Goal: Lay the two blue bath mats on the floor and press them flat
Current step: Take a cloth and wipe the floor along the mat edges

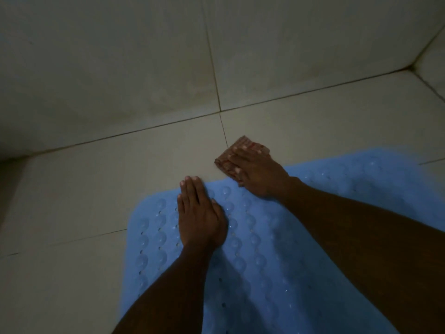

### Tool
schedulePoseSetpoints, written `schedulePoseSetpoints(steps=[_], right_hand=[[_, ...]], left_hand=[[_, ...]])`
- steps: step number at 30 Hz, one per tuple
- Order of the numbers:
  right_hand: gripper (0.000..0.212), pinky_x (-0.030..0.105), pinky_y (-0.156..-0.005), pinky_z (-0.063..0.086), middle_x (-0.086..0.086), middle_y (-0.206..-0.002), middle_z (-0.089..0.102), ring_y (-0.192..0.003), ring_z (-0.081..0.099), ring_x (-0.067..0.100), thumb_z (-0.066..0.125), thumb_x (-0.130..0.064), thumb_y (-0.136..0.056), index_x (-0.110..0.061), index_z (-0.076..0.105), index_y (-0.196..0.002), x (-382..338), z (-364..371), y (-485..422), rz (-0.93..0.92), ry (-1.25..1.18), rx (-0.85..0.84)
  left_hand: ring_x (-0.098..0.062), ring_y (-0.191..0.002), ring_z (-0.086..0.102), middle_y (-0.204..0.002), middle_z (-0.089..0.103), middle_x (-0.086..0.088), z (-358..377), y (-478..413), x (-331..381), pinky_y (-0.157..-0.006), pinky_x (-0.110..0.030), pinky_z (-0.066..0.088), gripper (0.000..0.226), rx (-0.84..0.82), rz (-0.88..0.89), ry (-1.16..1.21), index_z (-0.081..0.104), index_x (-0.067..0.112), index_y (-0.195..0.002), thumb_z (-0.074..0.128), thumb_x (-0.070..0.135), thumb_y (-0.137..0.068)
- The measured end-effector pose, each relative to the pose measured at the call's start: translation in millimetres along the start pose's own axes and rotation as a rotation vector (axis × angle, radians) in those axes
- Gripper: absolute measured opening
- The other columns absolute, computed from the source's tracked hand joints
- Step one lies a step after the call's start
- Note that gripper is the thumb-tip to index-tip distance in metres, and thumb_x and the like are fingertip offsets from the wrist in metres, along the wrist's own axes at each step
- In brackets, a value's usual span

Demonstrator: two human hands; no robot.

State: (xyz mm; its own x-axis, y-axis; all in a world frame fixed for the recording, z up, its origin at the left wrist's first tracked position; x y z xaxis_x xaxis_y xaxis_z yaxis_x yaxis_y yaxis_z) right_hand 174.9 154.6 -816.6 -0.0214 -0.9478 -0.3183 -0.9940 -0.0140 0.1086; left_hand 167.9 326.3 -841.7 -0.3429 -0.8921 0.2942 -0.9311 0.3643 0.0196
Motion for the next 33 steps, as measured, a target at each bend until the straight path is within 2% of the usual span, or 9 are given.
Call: schedulePoseSetpoints(steps=[6, 8, 12, 16, 19, 22, 25, 28, 33], right_hand=[[0.058, 0.057, -0.121, 0.018, 0.01, -0.163, 0.029, -0.153, 0.021, 0.028, 0.029, -0.041, -0.102, -0.016, 0.038, -0.153, 65, -22, 27, 0.104, -0.046, 0.013], [0.05, 0.054, -0.122, 0.016, 0.01, -0.164, 0.027, -0.154, 0.019, 0.027, 0.043, -0.028, -0.105, -0.016, 0.037, -0.153, 90, -31, 37, 0.148, -0.054, 0.033], [0.051, 0.037, -0.125, 0.007, 0.007, -0.166, 0.021, -0.155, 0.014, 0.022, 0.043, -0.024, -0.106, -0.016, 0.032, -0.155, 144, -45, 61, 0.253, -0.091, 0.045], [0.049, 0.041, -0.126, 0.01, 0.014, -0.164, 0.025, -0.154, 0.019, 0.028, 0.039, -0.022, -0.106, -0.011, 0.034, -0.154, 202, -66, 89, 0.345, -0.088, 0.104], [0.047, 0.04, -0.124, 0.015, 0.02, -0.159, 0.034, -0.149, 0.029, 0.033, 0.042, -0.02, -0.105, -0.006, 0.041, -0.15, 239, -83, 109, 0.403, -0.066, 0.14], [0.054, 0.043, -0.119, 0.03, 0.015, -0.143, 0.057, -0.134, 0.05, 0.034, 0.036, -0.046, -0.099, -0.015, 0.059, -0.138, 265, -96, 129, 0.421, -0.048, 0.211], [0.053, 0.043, -0.113, 0.04, 0.006, -0.128, 0.069, -0.121, 0.061, 0.029, 0.034, -0.052, -0.096, -0.022, 0.067, -0.125, 293, -97, 145, 0.423, -0.008, 0.273], [0.054, 0.043, -0.11, 0.043, 0.008, -0.122, 0.071, -0.118, 0.063, 0.029, 0.038, -0.055, -0.095, -0.019, 0.07, -0.119, 309, -98, 173, 0.521, -0.06, 0.298], [0.056, 0.041, -0.112, 0.04, 0.008, -0.129, 0.067, -0.127, 0.057, 0.028, 0.049, -0.052, -0.083, -0.024, 0.063, -0.13, 308, -95, 219, 0.667, -0.136, 0.238]], left_hand=[[-0.029, -0.157, -0.01, -0.169, -0.007, -0.017, -2, 3, 36, -0.127, -0.041, -0.005, 0.072, -0.006, 0.113, -0.026, -0.004, 0.009, -0.161, 0.02, 0.04, -0.1], [-0.03, -0.156, -0.011, -0.169, -0.009, -0.017, 7, 12, 78, -0.126, -0.041, -0.007, 0.073, -0.039, 0.209, 0.012, -0.004, 0.01, -0.161, 0.022, 0.041, -0.1], [-0.03, -0.155, -0.019, -0.167, -0.017, -0.014, 49, 38, 191, -0.126, -0.047, -0.007, 0.075, -0.168, 0.416, 0.032, 0.0, 0.015, -0.163, 0.018, 0.053, -0.101], [-0.036, -0.151, -0.028, -0.169, -0.017, -0.009, 85, 72, 273, -0.122, -0.054, -0.014, 0.074, -0.222, 0.526, -0.043, 0.004, 0.03, -0.163, 0.026, 0.062, -0.1], [-0.041, -0.153, -0.021, -0.17, -0.008, -0.011, 84, 78, 279, -0.124, -0.054, -0.009, 0.077, -0.143, 0.482, -0.064, 0.013, 0.031, -0.163, 0.028, 0.067, -0.097], [-0.043, -0.154, -0.015, -0.171, -0.002, -0.012, 80, 78, 278, -0.125, -0.054, -0.003, 0.077, -0.103, 0.489, -0.083, 0.016, 0.03, -0.163, 0.031, 0.067, -0.097], [-0.042, -0.154, -0.016, -0.171, -0.003, -0.012, 82, 79, 279, -0.125, -0.056, -0.001, 0.077, -0.13, 0.479, -0.106, 0.014, 0.031, -0.163, 0.03, 0.068, -0.097], [-0.044, -0.154, -0.012, -0.171, 0.0, -0.012, 82, 78, 279, -0.125, -0.057, 0.002, 0.077, -0.129, 0.471, -0.112, 0.015, 0.03, -0.163, 0.031, 0.068, -0.097], [-0.041, -0.153, -0.019, -0.171, -0.01, -0.01, 86, 76, 278, -0.125, -0.057, -0.002, 0.079, -0.172, 0.46, -0.137, 0.004, 0.033, -0.163, 0.023, 0.07, -0.096]])
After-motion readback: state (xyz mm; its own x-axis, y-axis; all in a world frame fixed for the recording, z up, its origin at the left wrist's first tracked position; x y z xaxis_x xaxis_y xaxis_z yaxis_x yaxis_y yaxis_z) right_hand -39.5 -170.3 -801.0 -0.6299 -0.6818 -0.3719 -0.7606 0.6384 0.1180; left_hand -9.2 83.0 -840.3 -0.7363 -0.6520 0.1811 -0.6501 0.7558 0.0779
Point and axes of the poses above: each hand's wrist, its own y-axis away from the middle knuckle, its own z-axis out of the palm, x = y × z, the point moved 10 cm from there along -y, towards the middle knuckle
